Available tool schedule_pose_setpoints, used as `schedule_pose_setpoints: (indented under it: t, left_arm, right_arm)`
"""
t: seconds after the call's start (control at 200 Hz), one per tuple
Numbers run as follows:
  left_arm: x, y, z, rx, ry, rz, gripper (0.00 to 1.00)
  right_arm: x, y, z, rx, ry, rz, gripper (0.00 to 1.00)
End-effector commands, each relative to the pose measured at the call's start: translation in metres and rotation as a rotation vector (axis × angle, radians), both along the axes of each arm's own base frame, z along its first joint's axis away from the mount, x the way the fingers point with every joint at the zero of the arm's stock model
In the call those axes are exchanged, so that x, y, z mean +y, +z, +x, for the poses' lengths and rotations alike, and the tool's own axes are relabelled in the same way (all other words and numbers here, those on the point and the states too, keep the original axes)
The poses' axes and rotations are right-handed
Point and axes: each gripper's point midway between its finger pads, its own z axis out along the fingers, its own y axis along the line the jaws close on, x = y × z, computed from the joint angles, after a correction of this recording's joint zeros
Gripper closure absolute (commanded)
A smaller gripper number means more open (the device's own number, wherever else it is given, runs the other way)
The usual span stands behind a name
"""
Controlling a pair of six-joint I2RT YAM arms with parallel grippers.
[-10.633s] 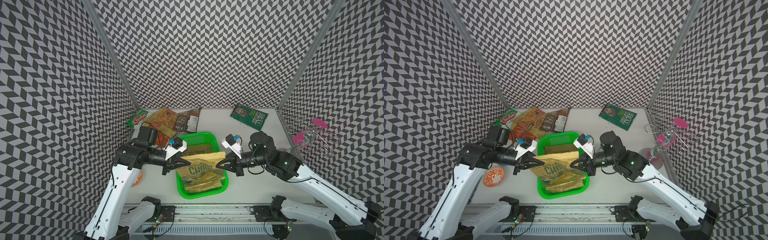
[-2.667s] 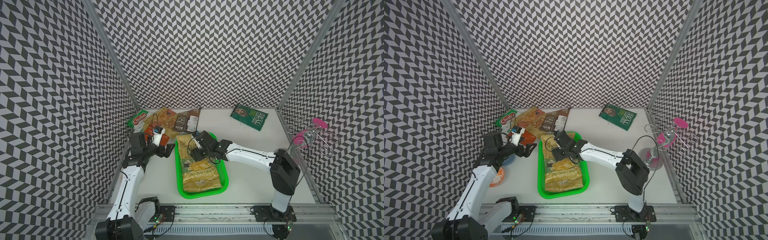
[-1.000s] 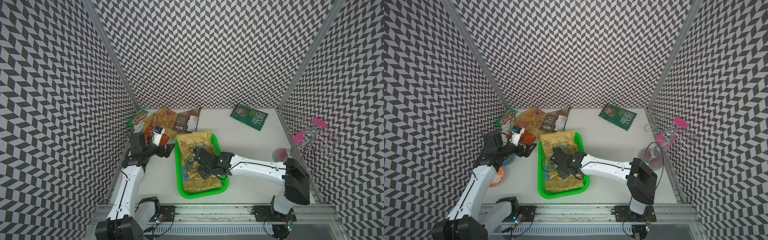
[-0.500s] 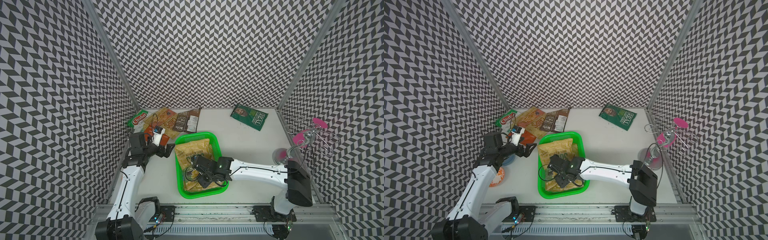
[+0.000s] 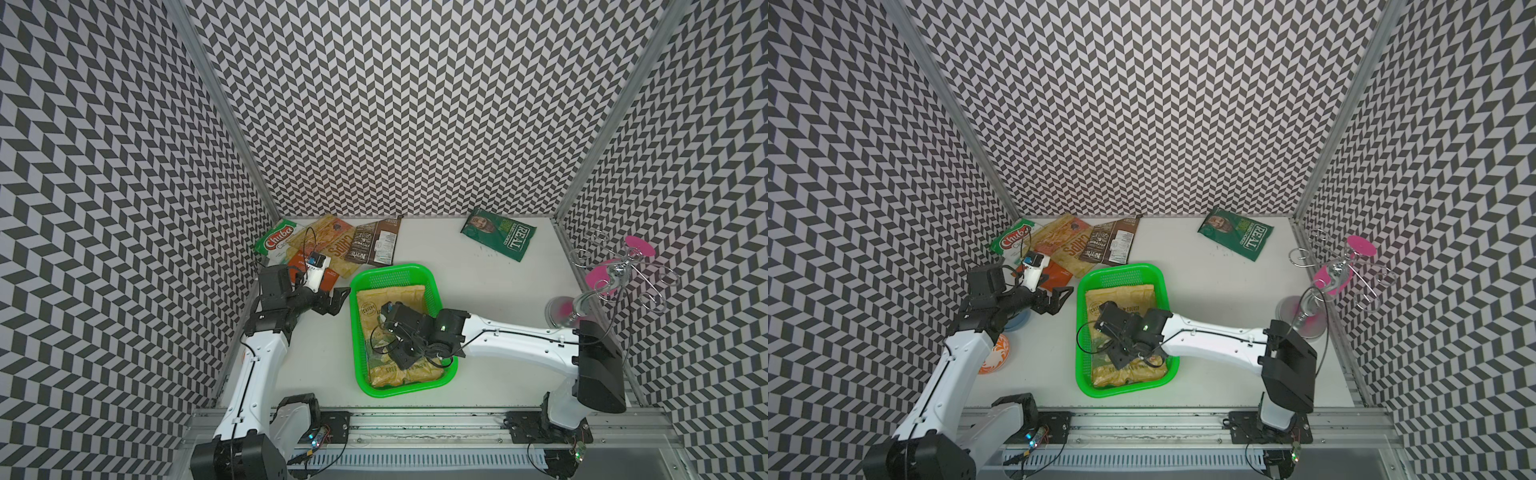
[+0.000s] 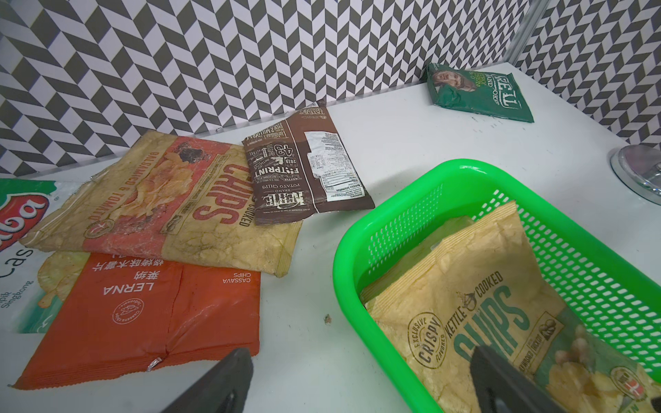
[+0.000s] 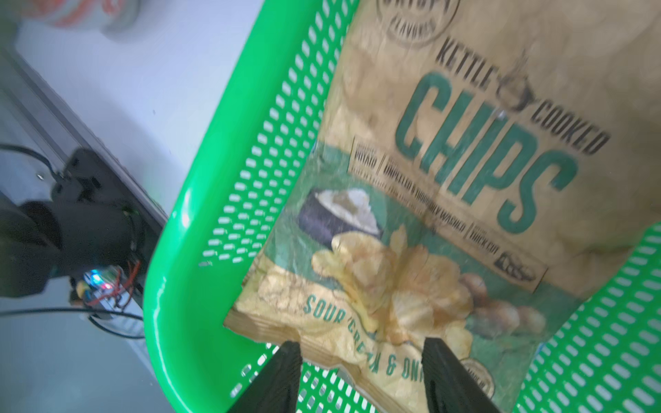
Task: Put the potato chips into the basket
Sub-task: Place the potato chip in the basket, then pick up the potato chip from the corner of the board.
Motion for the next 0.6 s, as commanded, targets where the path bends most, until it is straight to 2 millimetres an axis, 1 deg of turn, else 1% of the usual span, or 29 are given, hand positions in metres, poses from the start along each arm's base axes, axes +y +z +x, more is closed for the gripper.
schedule_pose_setpoints:
  t: [0.0,0.105,0.16,0.19,0.285,0.355,0.431,0.471,0.521,0.596]
  left_arm:
    - [0.002,0.003,0.001,-0.012,0.009,-0.002,0.01]
    - [0.004,0.004,0.003,-0.003,0.031,-0.008,0.01]
    - [0.001,0.006,0.002,0.01,0.019,-0.033,0.01]
    - [-0.002,0.008,0.002,0.017,0.012,-0.05,0.01]
    - [-0.009,0.007,0.001,0.057,-0.022,-0.101,0.01]
    - [-0.011,0.006,0.002,0.077,-0.039,-0.1,0.01]
    - [-0.003,0.002,0.007,0.083,-0.006,-0.061,0.01]
    - [0.0,-0.001,0.008,0.076,0.012,-0.046,0.01]
    - [0.001,-0.004,0.008,0.067,0.018,-0.04,0.01]
    - [0.001,-0.006,0.005,0.06,0.018,-0.037,0.01]
  right_arm:
    - [0.015,0.044,0.046,-0.077,-0.053,0.187,0.4]
    - [0.01,0.068,0.08,-0.083,-0.092,0.313,0.38]
    - [0.001,0.083,0.098,-0.102,-0.12,0.368,0.37]
    - [-0.005,0.095,0.108,-0.121,-0.139,0.399,0.37]
    - [-0.038,0.121,0.148,-0.182,-0.256,0.48,0.34]
    - [-0.077,0.134,0.185,-0.261,-0.403,0.532,0.33]
    - [-0.119,0.136,0.219,-0.335,-0.562,0.551,0.33]
    - [-0.138,0.134,0.235,-0.366,-0.632,0.554,0.34]
    - [-0.154,0.13,0.253,-0.413,-0.694,0.529,0.34]
    - [-0.168,0.121,0.282,-0.488,-0.772,0.425,0.33]
